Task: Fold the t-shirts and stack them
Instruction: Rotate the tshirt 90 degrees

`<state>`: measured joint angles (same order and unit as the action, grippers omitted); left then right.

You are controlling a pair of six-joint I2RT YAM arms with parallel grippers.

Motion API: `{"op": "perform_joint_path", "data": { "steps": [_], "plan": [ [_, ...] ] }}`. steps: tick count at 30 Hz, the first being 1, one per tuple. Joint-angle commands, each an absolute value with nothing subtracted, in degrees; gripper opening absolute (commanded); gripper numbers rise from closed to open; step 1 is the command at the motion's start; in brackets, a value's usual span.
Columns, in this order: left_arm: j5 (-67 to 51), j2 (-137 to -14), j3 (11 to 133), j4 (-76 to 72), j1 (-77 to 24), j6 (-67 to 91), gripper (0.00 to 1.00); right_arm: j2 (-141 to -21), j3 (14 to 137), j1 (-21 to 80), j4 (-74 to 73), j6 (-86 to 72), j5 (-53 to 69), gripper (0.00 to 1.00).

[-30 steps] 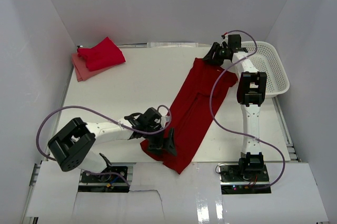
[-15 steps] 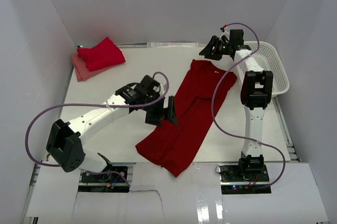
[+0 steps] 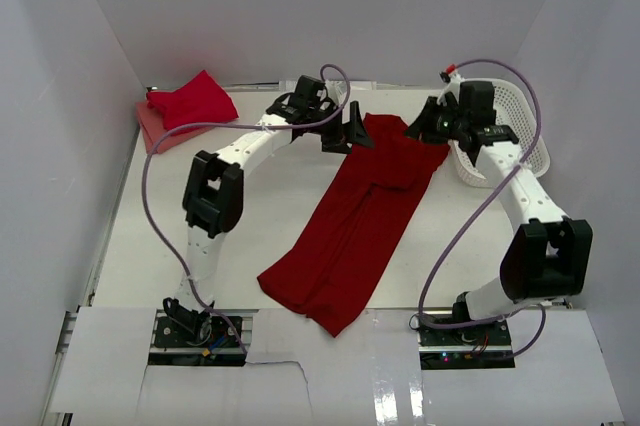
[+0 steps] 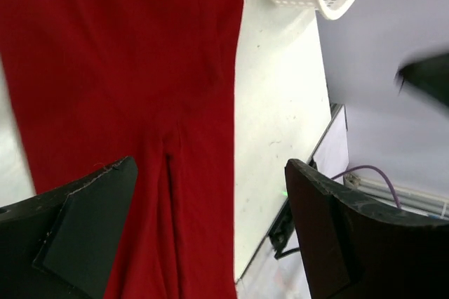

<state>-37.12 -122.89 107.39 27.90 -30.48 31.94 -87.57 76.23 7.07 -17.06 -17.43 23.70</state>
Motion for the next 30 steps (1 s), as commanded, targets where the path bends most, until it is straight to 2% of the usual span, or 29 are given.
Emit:
{"op": "perform_joint_path", "data": {
  "steps": [1, 5, 8, 22, 30],
  "plan": [
    [-47.9, -129.2, 117.5, 20.1, -30.6, 31.8, 0.98, -82.6, 66.5, 7.7, -20.8, -17.5, 12.8, 0.08],
    [-52.0, -139.5, 127.3, 19.9, -30.4, 31.7, 0.98, -81.6, 61.4, 7.7, -23.2, -17.1, 8.2, 0.08],
    [-53.2, -142.5, 131.0, 19.9, -30.2, 32.1, 0.98, -82.8, 59.9, 7.6, -23.6, -16.9, 6.6, 0.08],
    [-51.2, -147.0, 126.2, 14.2, -29.7, 32.1, 0.98, -97.5, 64.0, 7.8, -24.3, -17.9, -3.3, 0.08],
    [-49.7, -149.7, 126.6, 14.4, -29.1, 31.3, 0.98, -104.2, 69.4, 7.7, -25.6, -18.1, -4.0, 0.08]
  ]
}}
